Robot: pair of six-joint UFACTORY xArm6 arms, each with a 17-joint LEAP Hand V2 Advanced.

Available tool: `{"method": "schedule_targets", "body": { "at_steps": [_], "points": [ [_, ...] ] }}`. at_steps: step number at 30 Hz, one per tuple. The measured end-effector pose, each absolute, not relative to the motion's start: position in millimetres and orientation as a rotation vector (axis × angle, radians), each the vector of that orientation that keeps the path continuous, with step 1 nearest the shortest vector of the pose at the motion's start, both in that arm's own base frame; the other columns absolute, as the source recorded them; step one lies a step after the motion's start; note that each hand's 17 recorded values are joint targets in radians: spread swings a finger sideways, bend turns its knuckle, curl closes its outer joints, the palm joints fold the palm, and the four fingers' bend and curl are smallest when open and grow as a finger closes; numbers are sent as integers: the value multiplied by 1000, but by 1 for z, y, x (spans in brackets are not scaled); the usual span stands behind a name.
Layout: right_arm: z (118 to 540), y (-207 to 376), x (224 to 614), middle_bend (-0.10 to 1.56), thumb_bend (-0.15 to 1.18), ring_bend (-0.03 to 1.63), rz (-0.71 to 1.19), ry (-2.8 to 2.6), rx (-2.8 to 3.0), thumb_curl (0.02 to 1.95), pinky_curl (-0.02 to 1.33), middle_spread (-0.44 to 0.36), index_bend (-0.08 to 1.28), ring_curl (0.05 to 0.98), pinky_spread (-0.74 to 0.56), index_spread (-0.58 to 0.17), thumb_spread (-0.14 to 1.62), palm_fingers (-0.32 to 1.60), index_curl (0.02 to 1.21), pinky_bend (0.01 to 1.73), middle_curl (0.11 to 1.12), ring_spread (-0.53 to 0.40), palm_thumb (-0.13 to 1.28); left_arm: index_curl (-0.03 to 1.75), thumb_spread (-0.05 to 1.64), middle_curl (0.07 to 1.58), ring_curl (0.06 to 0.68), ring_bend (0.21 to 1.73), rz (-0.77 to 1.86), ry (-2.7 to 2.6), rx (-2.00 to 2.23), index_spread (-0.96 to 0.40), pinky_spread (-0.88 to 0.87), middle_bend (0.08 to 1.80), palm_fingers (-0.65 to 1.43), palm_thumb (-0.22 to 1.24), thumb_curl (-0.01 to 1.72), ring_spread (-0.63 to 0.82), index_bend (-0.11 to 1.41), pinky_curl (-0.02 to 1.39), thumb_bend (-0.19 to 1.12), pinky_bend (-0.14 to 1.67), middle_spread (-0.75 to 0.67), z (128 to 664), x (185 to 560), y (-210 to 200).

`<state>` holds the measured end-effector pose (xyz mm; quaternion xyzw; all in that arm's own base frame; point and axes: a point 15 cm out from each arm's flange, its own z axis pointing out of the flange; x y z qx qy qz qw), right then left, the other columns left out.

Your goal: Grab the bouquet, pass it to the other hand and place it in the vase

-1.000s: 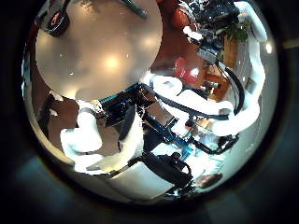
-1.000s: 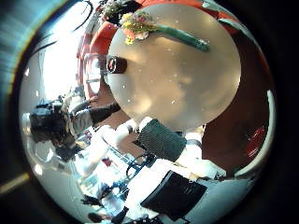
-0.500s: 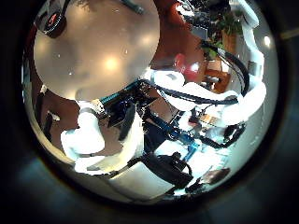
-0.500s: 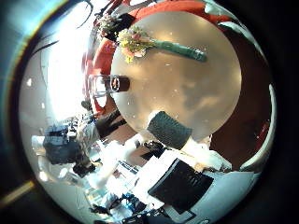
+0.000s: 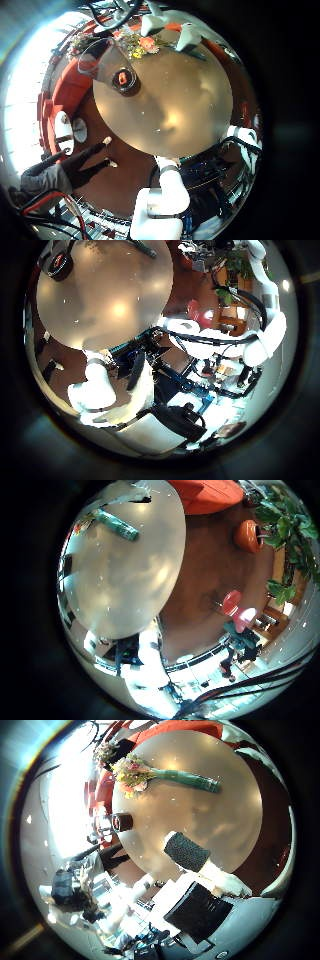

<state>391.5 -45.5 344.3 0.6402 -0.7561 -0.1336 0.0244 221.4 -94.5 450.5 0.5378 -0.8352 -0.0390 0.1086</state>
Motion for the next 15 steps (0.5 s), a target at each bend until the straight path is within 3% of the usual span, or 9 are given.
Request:
{"method": "schedule_targets", "body": {
  "at_steps": [9, 15],
  "points": [
    [281, -20, 427, 542, -21, 1001, -486, -2264, 1956, 396, 103, -48, 201, 324, 82, -207, 1114, 389, 372, 771, 495, -134, 498, 362, 1099, 330, 193, 514, -97, -2435, 1613, 128, 533, 193, 105, 320, 323, 556, 180, 267, -23, 187, 438, 451, 224, -81],
    [253, 1, 442, 469, -23, 922, -518, -2189, 1956, 400, 95, -6, 219, 306, 128, -203, 1110, 305, 400, 791, 473, -70, 496, 361, 1099, 331, 194, 517, -99, -2431, 1622, 128, 533, 194, 108, 320, 323, 554, 179, 267, -23, 185, 437, 451, 224, -79]
  ]
}}
